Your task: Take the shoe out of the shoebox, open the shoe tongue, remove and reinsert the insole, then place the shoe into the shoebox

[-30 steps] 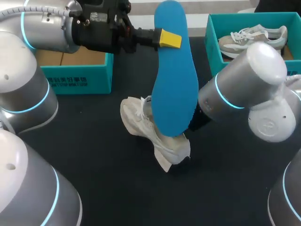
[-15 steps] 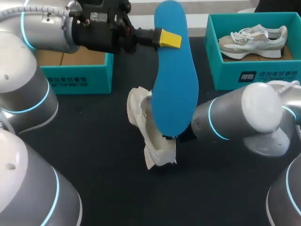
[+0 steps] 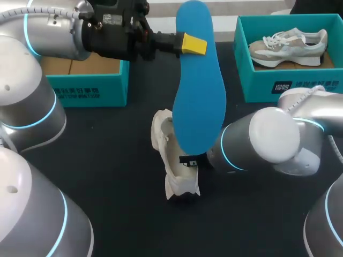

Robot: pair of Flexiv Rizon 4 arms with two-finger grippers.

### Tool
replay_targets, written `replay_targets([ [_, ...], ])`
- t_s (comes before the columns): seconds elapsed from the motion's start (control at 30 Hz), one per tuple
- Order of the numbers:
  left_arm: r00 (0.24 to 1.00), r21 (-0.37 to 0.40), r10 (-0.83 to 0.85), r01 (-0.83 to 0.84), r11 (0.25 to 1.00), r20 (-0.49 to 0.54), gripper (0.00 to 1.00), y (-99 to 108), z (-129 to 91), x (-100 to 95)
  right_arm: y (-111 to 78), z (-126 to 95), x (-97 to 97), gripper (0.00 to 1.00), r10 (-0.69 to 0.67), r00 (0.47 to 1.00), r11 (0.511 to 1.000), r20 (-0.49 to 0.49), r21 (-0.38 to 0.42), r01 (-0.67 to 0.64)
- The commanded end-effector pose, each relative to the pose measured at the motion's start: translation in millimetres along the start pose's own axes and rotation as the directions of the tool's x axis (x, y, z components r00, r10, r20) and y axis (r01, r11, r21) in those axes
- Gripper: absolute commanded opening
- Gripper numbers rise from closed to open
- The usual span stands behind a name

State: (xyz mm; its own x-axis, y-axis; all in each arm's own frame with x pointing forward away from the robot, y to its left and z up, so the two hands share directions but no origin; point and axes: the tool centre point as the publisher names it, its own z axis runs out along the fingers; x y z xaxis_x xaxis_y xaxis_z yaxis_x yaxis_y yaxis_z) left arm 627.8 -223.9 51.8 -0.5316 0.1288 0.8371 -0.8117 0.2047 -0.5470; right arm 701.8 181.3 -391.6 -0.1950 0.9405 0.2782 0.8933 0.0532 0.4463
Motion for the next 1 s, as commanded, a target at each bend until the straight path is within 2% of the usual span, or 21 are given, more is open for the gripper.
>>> replay_targets([
  [0.03,1.0,0.0,-0.001,0.001,1.0,0.001,0.0,0,1,-0.6,-10.8,5,3.6,0.0,0.041,0.999,0.999,0.008,-0.021,-0.041],
  [0.23,1.0,0.0,-0.001,0.001,1.0,0.001,0.0,0,1,-0.6,-14.4,7,2.8,0.0,0.095,0.995,0.995,0.008,-0.028,-0.095],
  [0.27,1.0,0.0,-0.001,0.001,1.0,0.001,0.0,0,1,-0.6,-14.6,6,3.3,0.0,0.113,0.994,0.992,0.007,-0.051,-0.112],
  [0.3,1.0,0.0,-0.001,0.001,1.0,0.001,0.0,0,1,-0.6,-14.7,4,3.1,0.14,0.115,0.993,0.992,0.001,-0.052,-0.114],
  [0.33,1.0,0.0,-0.001,0.001,1.0,0.001,0.0,0,1,-0.6,-14.9,1,2.4,0.4,0.127,0.992,0.99,0.005,-0.06,-0.127],
  [0.37,1.0,0.0,-0.001,0.001,1.0,0.001,0.0,0,1,-0.6,-14.8,0,2.3,0.46,0.129,0.992,0.99,0.006,-0.062,-0.128],
  [0.4,1.0,0.0,-0.001,0.001,1.0,0.001,0.0,0,1,-0.6,-13.7,-4,2.2,1.0,0.123,0.992,0.99,-0.004,-0.062,-0.123],
  [0.47,1.0,0.0,-0.001,0.001,1.0,0.001,0.0,0,1,-0.6,-12.2,-10,1.4,1.0,0.128,0.992,0.988,-0.01,-0.086,-0.129],
  [0.67,1.0,0.0,-0.001,0.001,1.0,0.001,0.0,0,1,-0.6,1.3,-33,3.6,1.0,0.077,0.997,0.994,-0.014,-0.074,-0.078],
  [0.73,1.0,0.0,-0.001,0.001,1.0,0.001,0.0,0,1,-0.6,0.6,-32,-3.8,1.0,0.065,0.998,0.996,-0.008,-0.064,-0.065],
  [1.0,1.0,0.0,-0.001,0.001,1.0,0.001,0.0,0,1,-0.6,17.9,-18,-1.6,1.0,0.024,0.999,0.999,-0.026,-0.022,-0.024],
])
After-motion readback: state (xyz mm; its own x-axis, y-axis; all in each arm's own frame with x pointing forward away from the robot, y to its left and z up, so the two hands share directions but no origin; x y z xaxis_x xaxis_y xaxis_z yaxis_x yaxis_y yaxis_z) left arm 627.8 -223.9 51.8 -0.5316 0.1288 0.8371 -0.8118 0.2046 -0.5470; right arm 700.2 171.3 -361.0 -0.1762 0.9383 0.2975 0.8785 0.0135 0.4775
